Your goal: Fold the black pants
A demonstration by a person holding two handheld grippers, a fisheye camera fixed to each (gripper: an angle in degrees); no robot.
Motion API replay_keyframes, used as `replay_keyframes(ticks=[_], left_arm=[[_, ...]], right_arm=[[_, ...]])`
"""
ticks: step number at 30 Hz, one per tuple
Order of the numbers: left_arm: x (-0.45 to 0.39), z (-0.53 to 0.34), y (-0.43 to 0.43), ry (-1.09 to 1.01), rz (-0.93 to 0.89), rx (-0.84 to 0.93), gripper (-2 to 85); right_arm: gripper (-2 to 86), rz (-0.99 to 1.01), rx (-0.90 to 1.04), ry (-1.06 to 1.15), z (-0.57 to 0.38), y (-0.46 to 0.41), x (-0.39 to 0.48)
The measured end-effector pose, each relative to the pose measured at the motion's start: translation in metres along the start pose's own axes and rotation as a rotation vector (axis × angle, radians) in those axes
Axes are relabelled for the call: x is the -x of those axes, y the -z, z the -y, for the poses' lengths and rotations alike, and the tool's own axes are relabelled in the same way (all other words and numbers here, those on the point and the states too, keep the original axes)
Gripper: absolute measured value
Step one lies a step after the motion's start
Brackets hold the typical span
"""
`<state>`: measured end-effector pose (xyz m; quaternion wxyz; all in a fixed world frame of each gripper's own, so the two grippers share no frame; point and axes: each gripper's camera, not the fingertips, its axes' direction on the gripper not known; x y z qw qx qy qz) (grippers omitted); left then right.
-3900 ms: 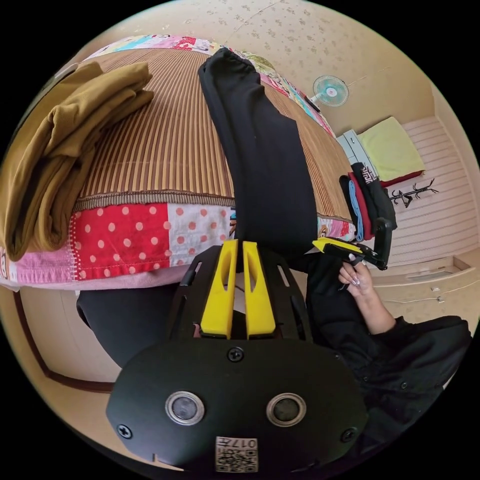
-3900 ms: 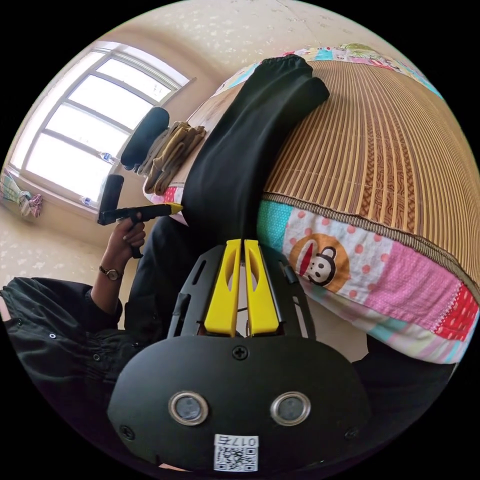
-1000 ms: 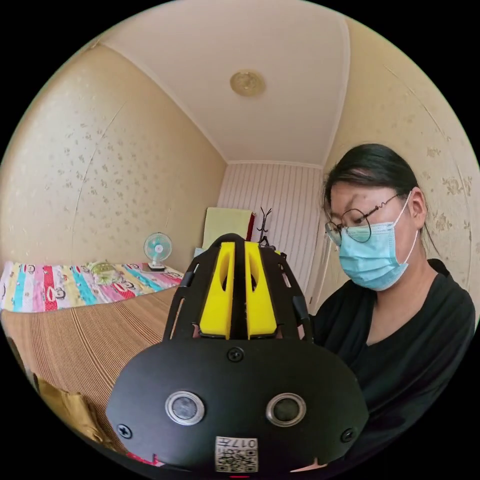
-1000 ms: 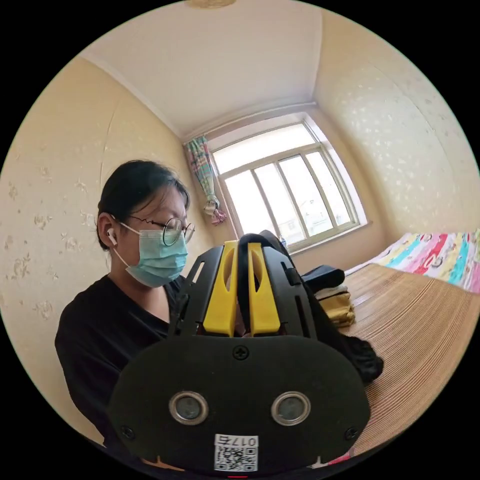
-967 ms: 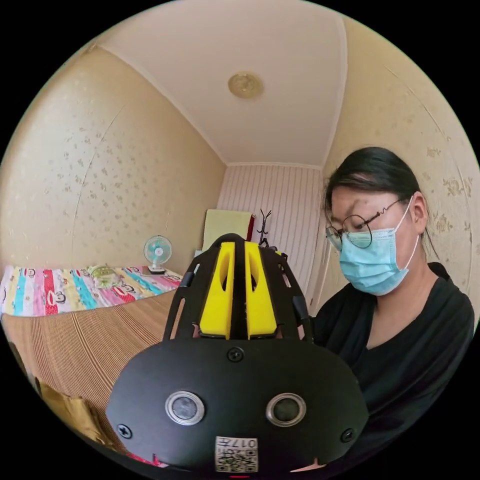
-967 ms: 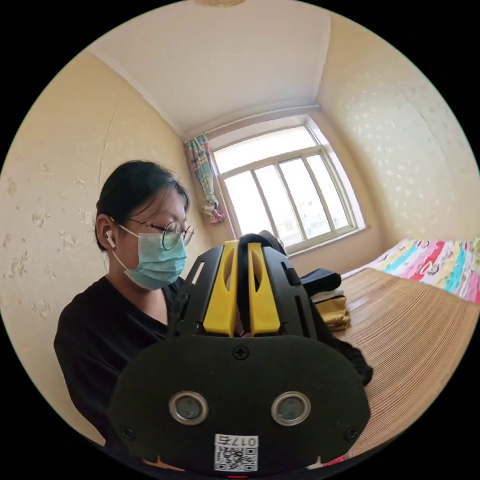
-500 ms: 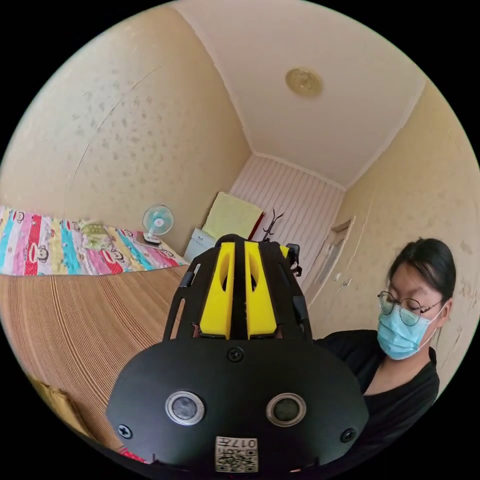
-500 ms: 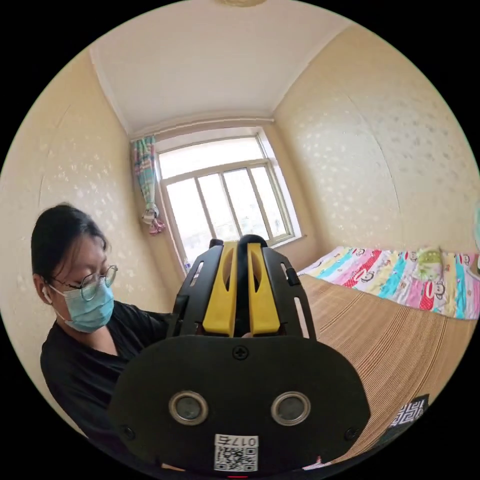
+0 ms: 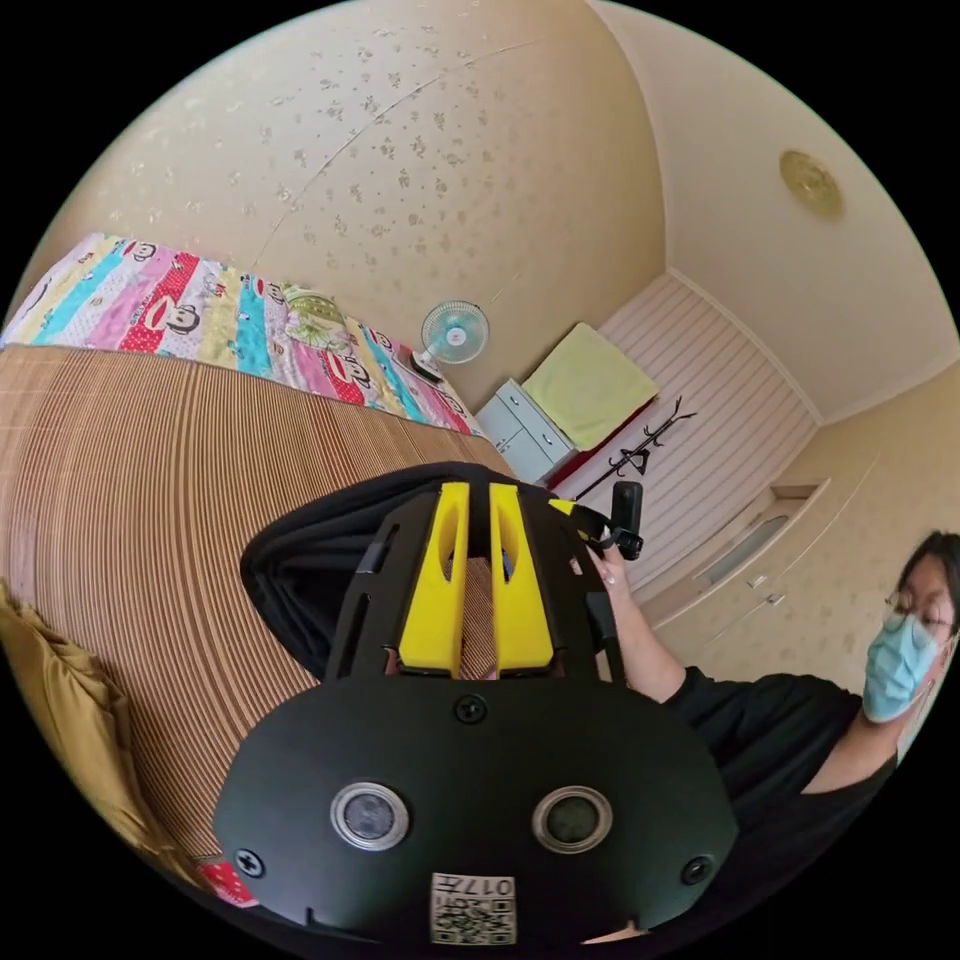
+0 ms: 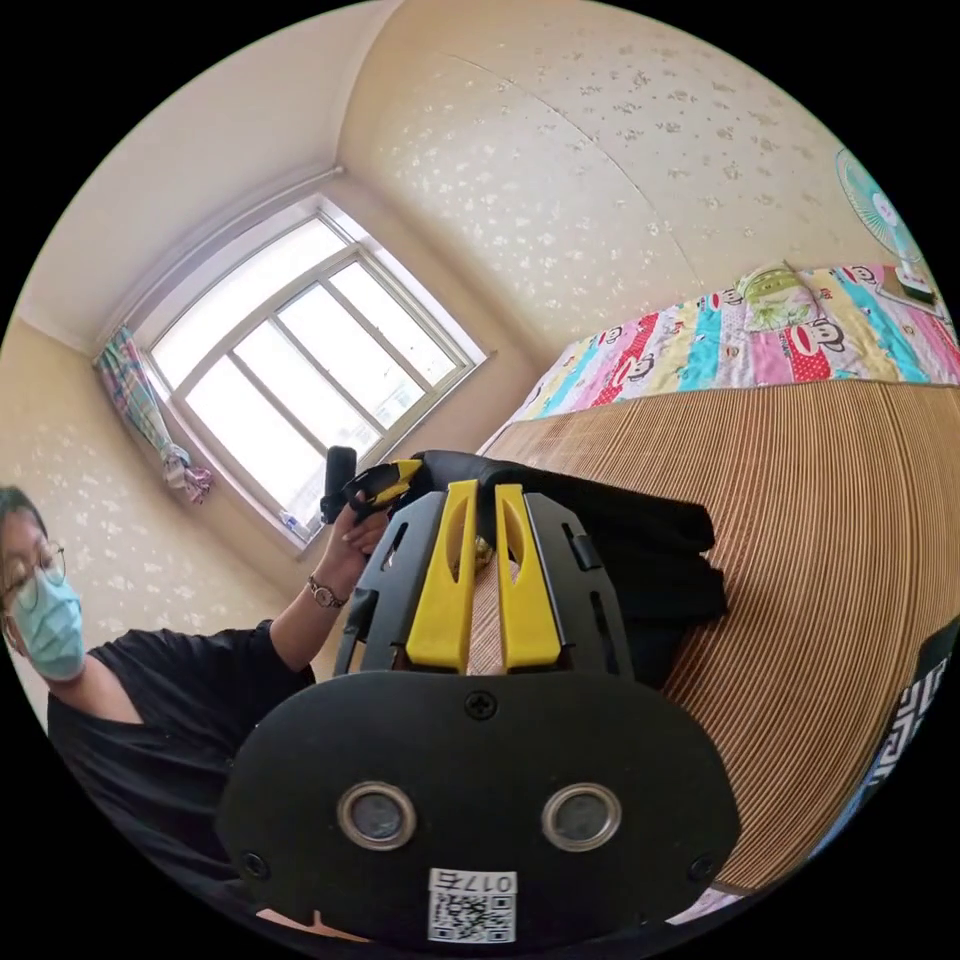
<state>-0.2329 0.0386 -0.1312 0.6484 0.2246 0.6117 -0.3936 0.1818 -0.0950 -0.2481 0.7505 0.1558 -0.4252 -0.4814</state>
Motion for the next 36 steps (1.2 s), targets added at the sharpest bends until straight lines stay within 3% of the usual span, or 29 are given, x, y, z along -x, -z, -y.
replay_keyframes(ticks=[7,12,17,22,29,36], left_arm=[[0.021,-0.126,-0.059,0.086,0.013,0.113,4.3],[0.043,-0.129,-0.07,0.157,-0.057,0.017,4.2],[0.032,-0.071,-0.073,0.064,0.017,0.018,4.2],[0.015,-0.078,-0.083,-0.069,0.088,-0.019,4.6],[0.096,-0.185,-0.137,0.275,0.05,0.259,4.5],[0.133,-0.188,-0.111,0.37,0.085,0.181,11.8]], right_arm=[[1.7,-0.131,0.118,-0.046,-0.11,-0.018,-0.028],[2.0,-0.002,0.056,-0.176,-0.108,-0.02,-0.064],[2.4,-0.12,0.077,-0.056,-0.03,-0.028,-0.05],[2.5,-0.222,0.006,0.19,-0.028,-0.022,-0.02],[3.2,-0.356,0.285,-0.208,-0.186,-0.061,-0.101],[8.9,-0.323,0.077,-0.239,-0.198,-0.024,-0.095]])
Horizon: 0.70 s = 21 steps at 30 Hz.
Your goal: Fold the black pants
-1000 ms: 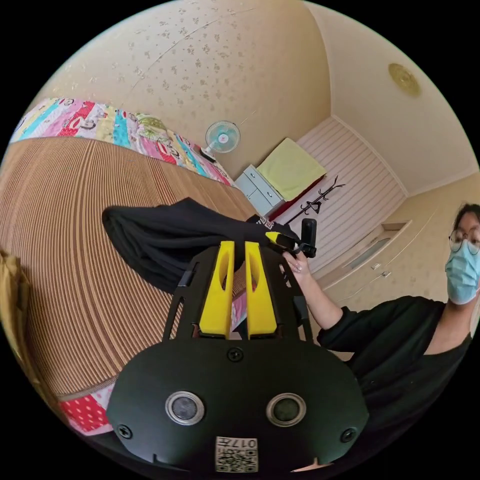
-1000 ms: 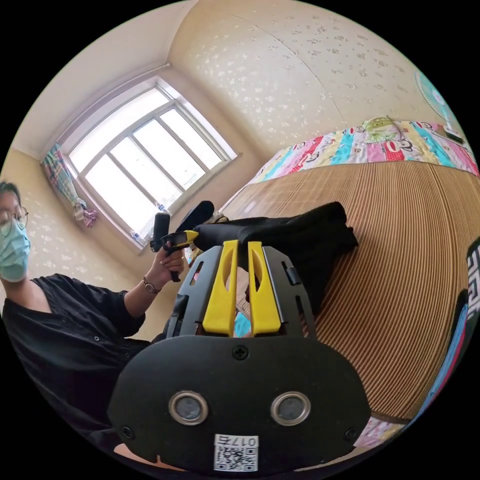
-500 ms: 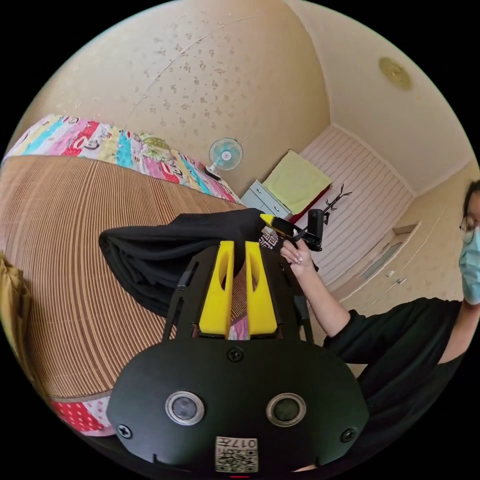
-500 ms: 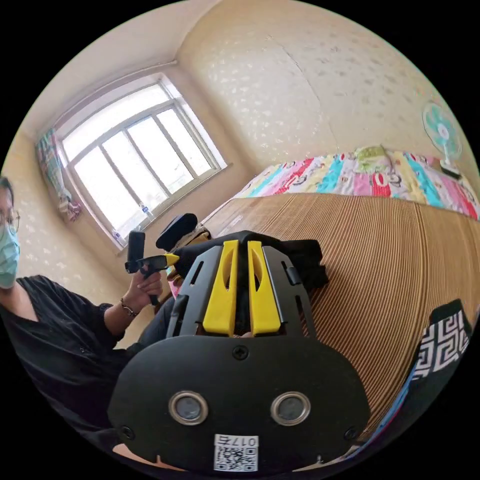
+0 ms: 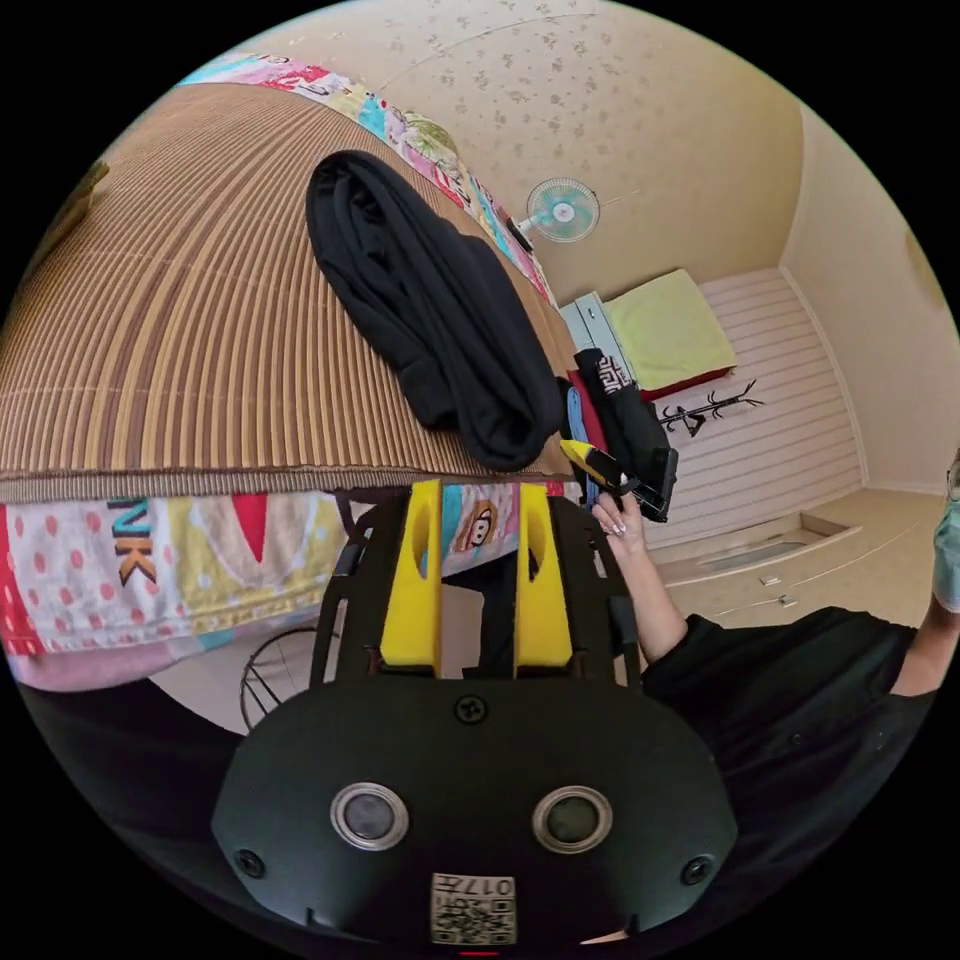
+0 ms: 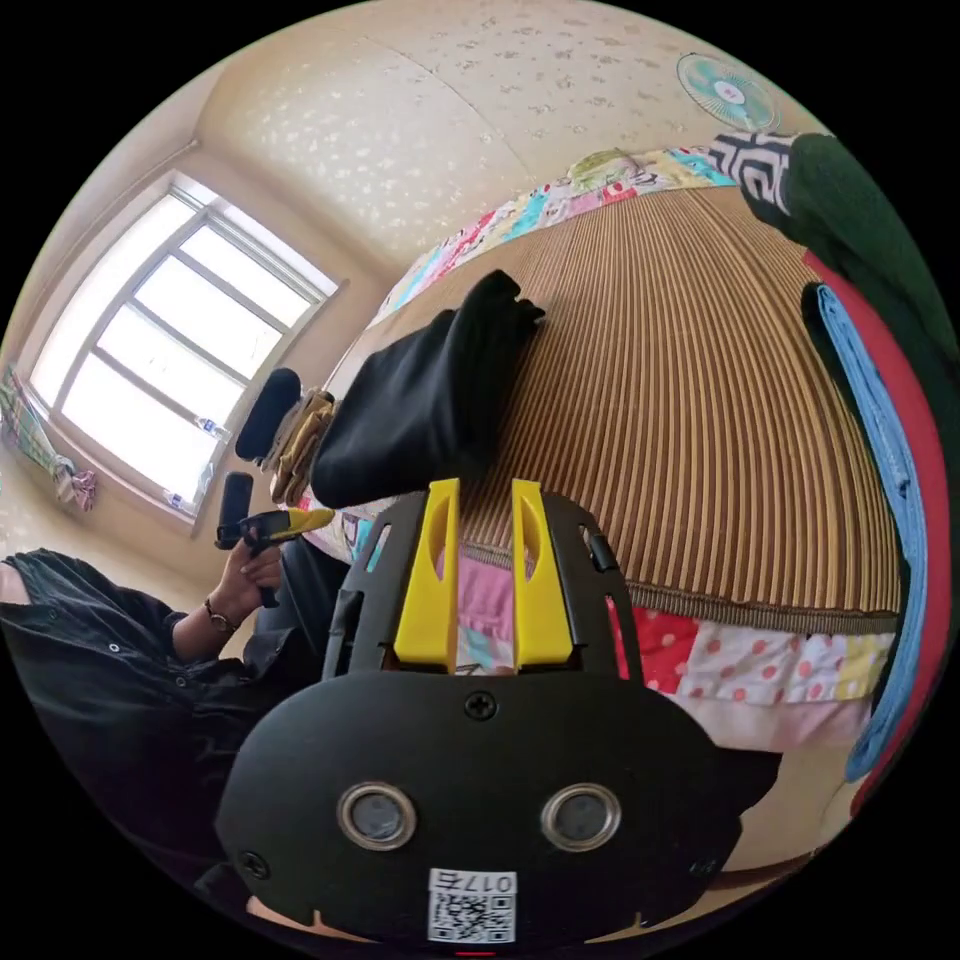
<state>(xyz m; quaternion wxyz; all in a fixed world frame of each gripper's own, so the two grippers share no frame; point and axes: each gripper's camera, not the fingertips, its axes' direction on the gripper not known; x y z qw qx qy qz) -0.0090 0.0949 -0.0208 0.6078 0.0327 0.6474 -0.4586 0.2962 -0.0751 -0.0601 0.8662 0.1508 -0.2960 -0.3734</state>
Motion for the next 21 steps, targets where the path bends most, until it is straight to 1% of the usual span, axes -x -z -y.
replay_keyframes(ticks=[2,4,6,7,8,9,10,11,13,16,19,21], left_arm=[[0.009,0.025,0.008,0.053,-0.02,-0.091,14.5],[0.015,0.044,0.008,0.078,-0.025,-0.149,16.1],[0.022,0.063,-0.002,0.107,-0.044,-0.129,17.7],[0.027,0.074,-0.013,0.128,-0.064,-0.079,18.5],[0.031,0.08,-0.023,0.154,-0.034,-0.023,19.2],[0.031,0.081,-0.027,0.158,0.003,-0.005,18.7],[0.027,0.078,-0.028,0.128,0.08,-0.016,17.9],[0.022,0.073,-0.028,0.086,0.135,-0.023,15.9],[0.019,0.062,-0.026,0.044,0.185,-0.023,13.3],[0.031,0.043,-0.012,0.03,0.135,-0.005,10.9],[0.047,0.028,0.0,0.008,0.041,0.109,10.2],[0.051,0.02,0.006,0.011,0.034,0.156,10.6]], right_arm=[[11.8,0.028,-0.037,0.009,0.034,-0.002,0.003],[13.0,0.041,-0.014,0.029,0.061,-0.018,0.005],[14.1,0.066,0.052,0.017,0.085,-0.046,0.0],[14.3,0.106,0.119,-0.008,0.095,-0.068,-0.005],[14.3,0.142,0.192,-0.031,0.099,-0.091,-0.01],[14.2,0.148,0.226,-0.042,0.099,-0.101,-0.011],[13.8,0.113,0.266,-0.075,0.093,-0.116,-0.013],[13.2,0.081,0.219,-0.091,0.083,-0.117,-0.009],[12.4,0.066,0.163,-0.116,0.062,-0.11,-0.001],[11.4,0.089,0.174,-0.159,0.019,-0.1,0.014],[10.8,0.146,0.176,-0.147,-0.03,-0.086,0.027],[10.5,0.204,0.187,-0.125,-0.054,-0.077,0.028]])
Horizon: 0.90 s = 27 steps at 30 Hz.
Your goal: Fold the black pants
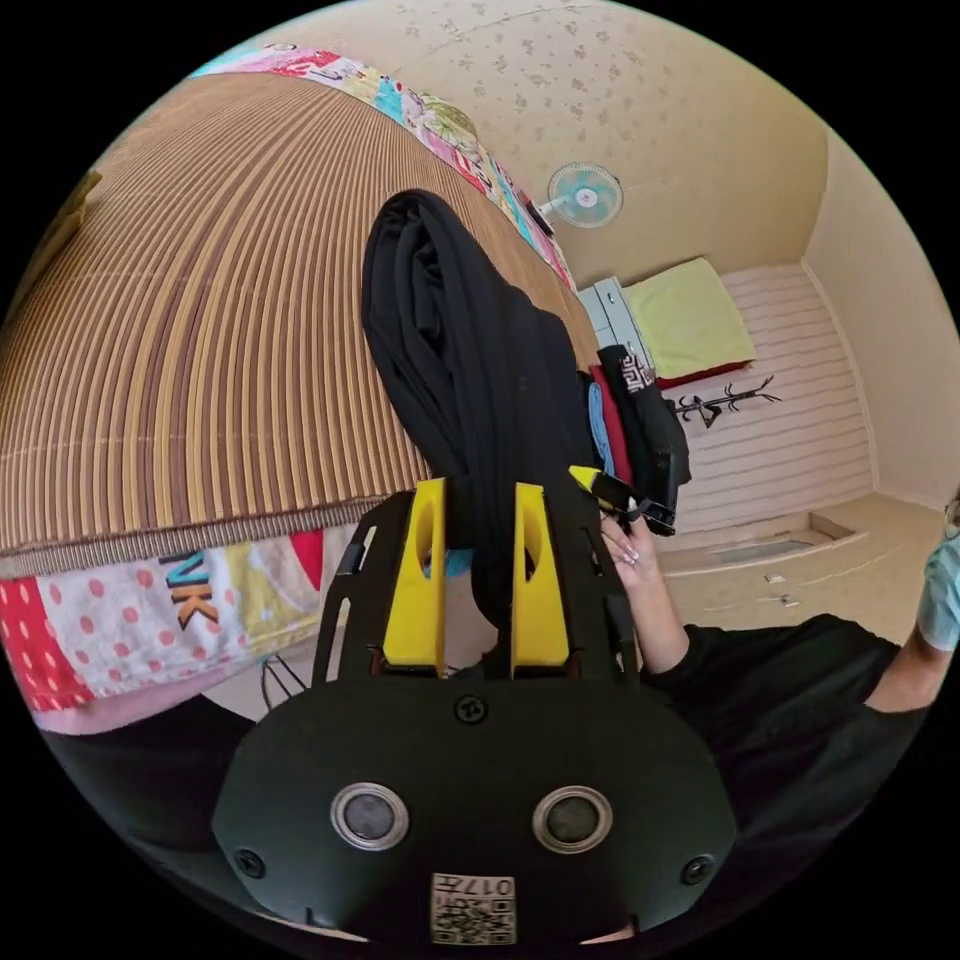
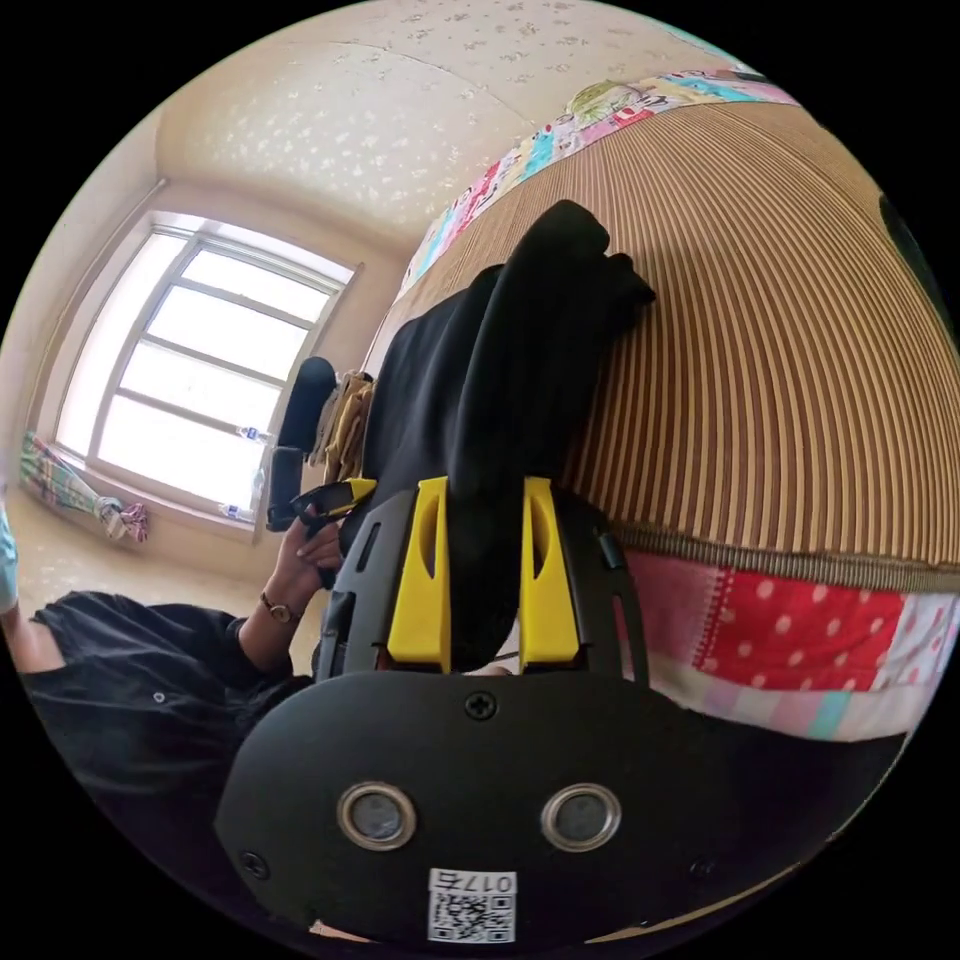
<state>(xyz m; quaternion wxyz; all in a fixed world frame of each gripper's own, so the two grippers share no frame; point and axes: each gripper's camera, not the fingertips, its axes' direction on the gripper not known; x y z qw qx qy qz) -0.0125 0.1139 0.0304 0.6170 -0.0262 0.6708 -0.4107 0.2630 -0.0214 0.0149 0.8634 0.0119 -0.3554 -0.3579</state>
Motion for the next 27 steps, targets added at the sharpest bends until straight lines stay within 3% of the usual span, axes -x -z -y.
replay_keyframes(ticks=[3,6,8,11,14,18,22,27], left_arm=[[-0.006,-0.006,0.012,-0.025,0.029,0.01,11.2],[-0.015,0.001,0.04,-0.041,0.053,-0.139,11.3],[-0.022,0.024,0.055,-0.084,0.072,-0.228,11.3],[-0.025,0.072,0.058,-0.086,0.123,-0.229,11.4],[-0.021,0.106,0.056,-0.089,0.196,-0.349,11.8],[0.013,0.14,0.037,0.067,0.123,-0.282,12.5],[0.042,0.127,0.024,0.203,0.036,-0.364,12.7],[0.052,0.109,0.022,0.223,0.067,-0.381,8.1]], right_arm=[[9.5,0.04,0.019,-0.013,-0.023,0.016,-0.005],[8.0,-0.037,-0.112,-0.003,-0.024,0.05,0.004],[7.4,-0.087,-0.18,0.038,-0.004,0.068,0.014],[7.9,-0.145,-0.17,0.052,0.039,0.069,0.023],[8.8,-0.222,-0.15,0.01,0.081,0.054,0.018],[9.8,-0.145,-0.153,-0.082,0.107,0.041,0.006],[11.0,-0.271,-0.07,-0.076,0.107,0.009,0.016],[9.0,-0.367,-0.218,-0.061,0.071,0.0,0.034]])
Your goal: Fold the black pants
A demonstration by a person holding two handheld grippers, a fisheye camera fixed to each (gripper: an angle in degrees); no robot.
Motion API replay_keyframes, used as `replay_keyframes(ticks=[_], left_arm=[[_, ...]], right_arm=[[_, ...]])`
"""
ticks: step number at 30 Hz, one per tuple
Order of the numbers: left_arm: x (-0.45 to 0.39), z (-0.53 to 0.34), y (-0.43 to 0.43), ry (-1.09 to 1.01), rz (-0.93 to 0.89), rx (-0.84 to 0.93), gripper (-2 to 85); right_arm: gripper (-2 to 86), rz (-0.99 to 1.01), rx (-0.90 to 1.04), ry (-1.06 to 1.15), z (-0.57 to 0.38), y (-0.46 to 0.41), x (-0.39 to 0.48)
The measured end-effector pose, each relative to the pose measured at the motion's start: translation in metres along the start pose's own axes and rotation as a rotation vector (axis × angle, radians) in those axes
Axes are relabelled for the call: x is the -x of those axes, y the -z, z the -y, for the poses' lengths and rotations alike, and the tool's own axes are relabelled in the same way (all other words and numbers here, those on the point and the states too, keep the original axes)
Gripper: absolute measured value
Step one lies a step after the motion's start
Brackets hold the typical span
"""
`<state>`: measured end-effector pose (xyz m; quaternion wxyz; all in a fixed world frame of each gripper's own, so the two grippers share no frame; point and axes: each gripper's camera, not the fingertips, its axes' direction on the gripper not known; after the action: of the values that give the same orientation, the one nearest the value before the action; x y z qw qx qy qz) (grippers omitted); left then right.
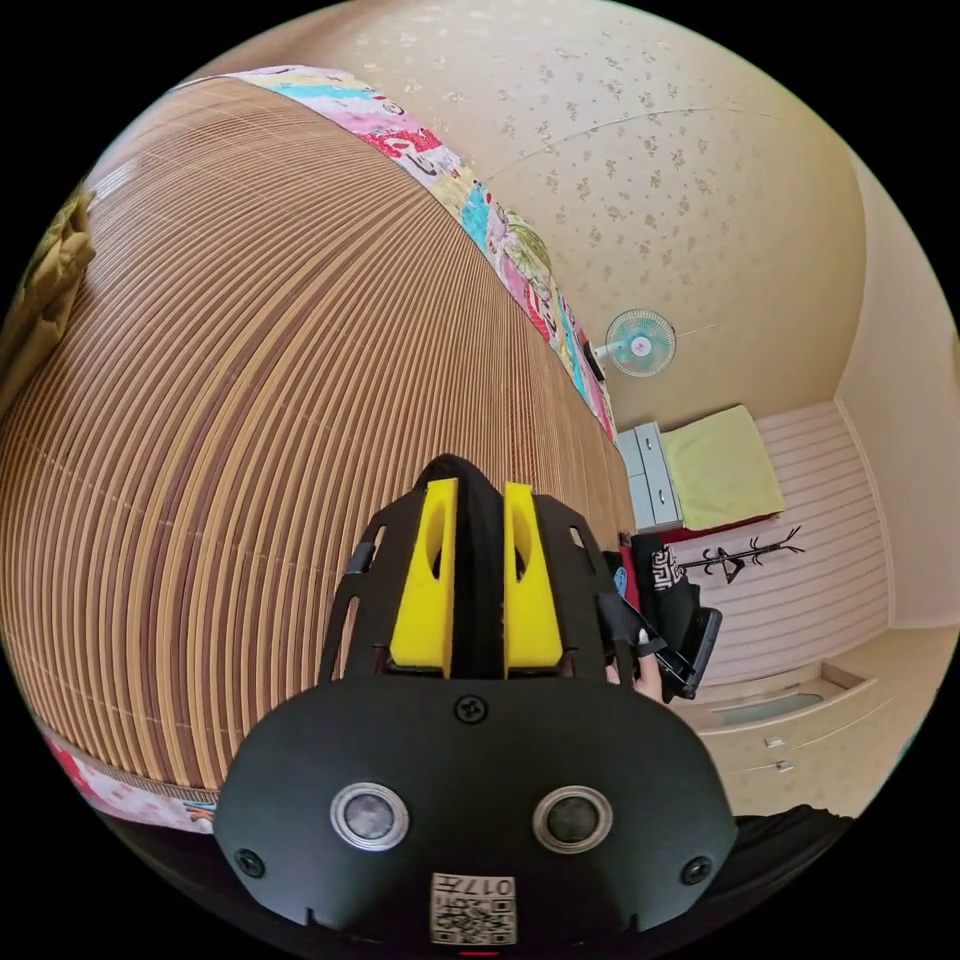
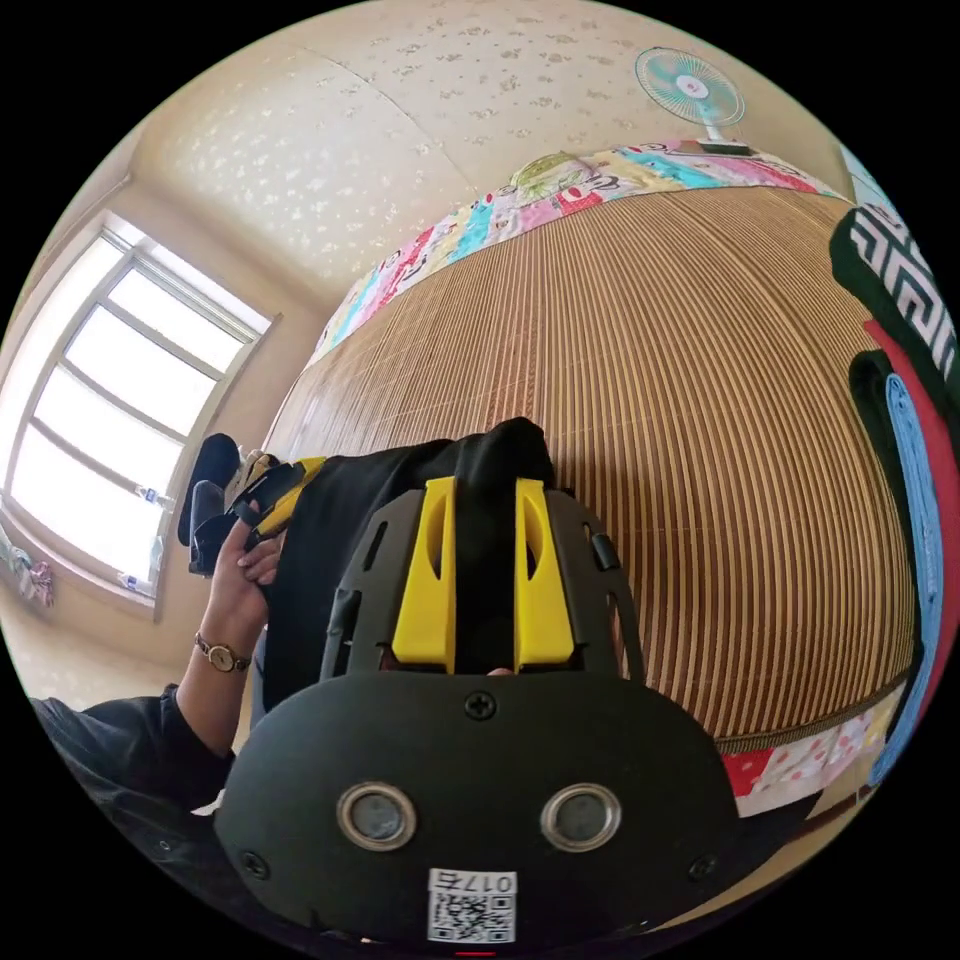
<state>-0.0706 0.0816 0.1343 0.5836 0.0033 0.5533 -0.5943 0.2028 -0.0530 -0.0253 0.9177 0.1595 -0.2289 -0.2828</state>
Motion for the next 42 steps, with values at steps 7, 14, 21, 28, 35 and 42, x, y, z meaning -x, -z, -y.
replay_keyframes(ticks=[7,14,21,28,35,42], left_arm=[[0.01,0.015,0.004,-0.027,-0.061,0.031,12.1],[-0.002,0.017,0.001,-0.11,0.03,0.064,7.8],[0.017,0.01,0.027,-0.159,-0.131,-0.015,5.0],[0.058,0.017,0.017,0.002,-0.191,0.01,4.8],[0.059,0.024,0.023,-0.066,-0.277,0.111,7.5],[0.055,-0.008,0.074,-0.144,-0.377,0.131,15.7]], right_arm=[[4.9,0.063,-0.055,-0.021,0.011,0.02,0.0],[2.5,0.013,0.036,0.013,0.022,0.009,0.022],[1.4,-0.015,-0.155,-0.019,-0.005,0.038,0.02],[1.3,-0.151,-0.094,-0.056,-0.013,0.003,0.014],[2.8,-0.028,-0.019,-0.004,-0.003,0.004,0.018],[8.3,0.049,0.06,0.151,-0.036,0.03,0.037]])
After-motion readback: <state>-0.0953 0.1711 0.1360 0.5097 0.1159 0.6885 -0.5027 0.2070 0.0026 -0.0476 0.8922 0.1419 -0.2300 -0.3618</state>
